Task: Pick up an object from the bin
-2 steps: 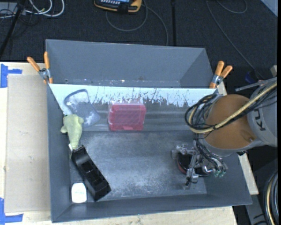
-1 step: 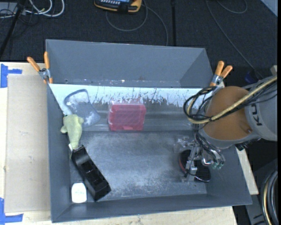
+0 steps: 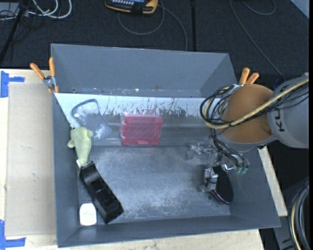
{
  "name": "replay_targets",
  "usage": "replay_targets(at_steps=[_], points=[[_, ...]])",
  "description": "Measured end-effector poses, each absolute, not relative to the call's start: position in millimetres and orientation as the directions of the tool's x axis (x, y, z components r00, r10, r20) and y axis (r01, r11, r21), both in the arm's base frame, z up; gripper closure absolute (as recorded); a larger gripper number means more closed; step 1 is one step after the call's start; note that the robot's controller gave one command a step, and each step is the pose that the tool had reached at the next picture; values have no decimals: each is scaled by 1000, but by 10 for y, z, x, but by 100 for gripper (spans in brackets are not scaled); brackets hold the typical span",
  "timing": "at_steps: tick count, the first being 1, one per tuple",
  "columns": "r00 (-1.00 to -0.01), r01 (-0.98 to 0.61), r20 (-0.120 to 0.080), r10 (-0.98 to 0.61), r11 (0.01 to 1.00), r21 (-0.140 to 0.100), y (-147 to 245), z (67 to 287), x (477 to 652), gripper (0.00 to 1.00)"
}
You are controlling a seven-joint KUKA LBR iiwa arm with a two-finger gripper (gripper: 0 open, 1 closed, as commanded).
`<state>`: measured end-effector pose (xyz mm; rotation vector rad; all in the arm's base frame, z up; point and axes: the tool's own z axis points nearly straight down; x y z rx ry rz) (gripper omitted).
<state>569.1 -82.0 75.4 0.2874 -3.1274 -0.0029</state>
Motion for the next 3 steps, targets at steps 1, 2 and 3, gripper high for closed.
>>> replay_targets(at_steps=[1, 2, 3], points=[[-980, -197, 11, -197, 980, 7, -961, 1155, 5658, 0], [-985, -170, -11, -170, 985, -3, -1279, 1379, 5715, 0], [-965, -262, 9, -262, 965, 6, -1503, 861, 5592, 0]])
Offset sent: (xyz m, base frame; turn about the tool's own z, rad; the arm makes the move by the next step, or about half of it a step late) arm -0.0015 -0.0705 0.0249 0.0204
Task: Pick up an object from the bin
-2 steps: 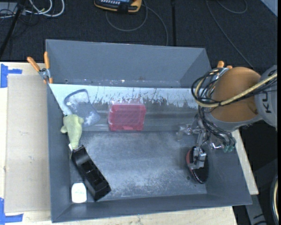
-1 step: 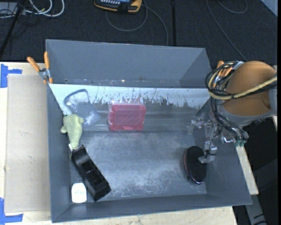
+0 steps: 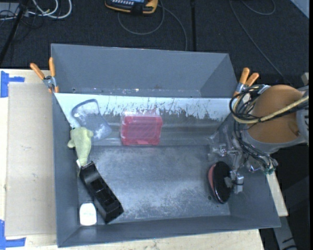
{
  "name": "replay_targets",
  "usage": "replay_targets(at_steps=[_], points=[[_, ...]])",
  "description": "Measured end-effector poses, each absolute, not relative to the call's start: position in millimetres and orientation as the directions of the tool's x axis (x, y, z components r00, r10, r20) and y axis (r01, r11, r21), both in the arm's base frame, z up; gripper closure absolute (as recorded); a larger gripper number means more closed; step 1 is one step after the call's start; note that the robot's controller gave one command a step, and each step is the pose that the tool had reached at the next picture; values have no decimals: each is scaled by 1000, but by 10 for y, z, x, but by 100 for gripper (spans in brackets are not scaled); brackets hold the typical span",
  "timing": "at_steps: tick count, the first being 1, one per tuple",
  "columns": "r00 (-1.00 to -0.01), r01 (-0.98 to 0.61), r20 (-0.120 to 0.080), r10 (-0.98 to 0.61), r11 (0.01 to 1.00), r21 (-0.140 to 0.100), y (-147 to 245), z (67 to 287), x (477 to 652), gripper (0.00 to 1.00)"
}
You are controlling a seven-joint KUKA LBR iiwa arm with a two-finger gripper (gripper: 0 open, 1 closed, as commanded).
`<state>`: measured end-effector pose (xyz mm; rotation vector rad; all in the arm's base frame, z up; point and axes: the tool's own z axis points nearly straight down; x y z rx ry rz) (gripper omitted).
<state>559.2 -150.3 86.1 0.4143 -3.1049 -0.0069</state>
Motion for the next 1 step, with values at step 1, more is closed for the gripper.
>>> replay_targets(at_steps=[1], points=[[-896, -445, -1, -445, 896, 4, -1459, 634, 5493, 0]])
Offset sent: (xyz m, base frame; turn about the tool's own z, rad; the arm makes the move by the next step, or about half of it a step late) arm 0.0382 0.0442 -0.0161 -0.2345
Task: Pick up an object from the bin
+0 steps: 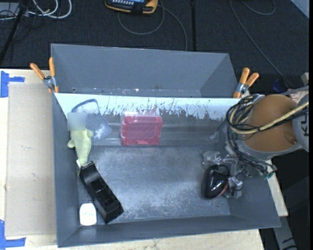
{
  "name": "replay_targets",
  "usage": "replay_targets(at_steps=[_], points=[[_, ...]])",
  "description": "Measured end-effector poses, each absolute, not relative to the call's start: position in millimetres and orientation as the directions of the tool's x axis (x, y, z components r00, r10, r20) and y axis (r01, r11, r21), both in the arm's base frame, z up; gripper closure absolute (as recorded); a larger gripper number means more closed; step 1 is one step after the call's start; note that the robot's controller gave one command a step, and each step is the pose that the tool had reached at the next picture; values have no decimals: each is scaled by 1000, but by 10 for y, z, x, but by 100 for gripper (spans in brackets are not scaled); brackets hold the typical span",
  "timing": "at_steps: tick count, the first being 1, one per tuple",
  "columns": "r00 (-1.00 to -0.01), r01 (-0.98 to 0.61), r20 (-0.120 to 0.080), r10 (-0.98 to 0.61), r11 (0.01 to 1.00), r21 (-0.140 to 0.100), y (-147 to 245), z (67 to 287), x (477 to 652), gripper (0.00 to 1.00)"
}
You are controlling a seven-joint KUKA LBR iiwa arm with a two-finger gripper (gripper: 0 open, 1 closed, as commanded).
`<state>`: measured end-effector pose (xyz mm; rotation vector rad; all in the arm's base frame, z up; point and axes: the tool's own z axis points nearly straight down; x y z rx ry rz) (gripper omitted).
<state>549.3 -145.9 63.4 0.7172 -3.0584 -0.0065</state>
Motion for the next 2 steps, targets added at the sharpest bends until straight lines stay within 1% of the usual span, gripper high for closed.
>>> replay_targets(at_steps=[1, 2], points=[[-879, -477, 6, -477, 879, 9, -1049, 691, 5976, 100], [-879, -476, 7, -476, 879, 9, -1051, 690, 5975, 100]])
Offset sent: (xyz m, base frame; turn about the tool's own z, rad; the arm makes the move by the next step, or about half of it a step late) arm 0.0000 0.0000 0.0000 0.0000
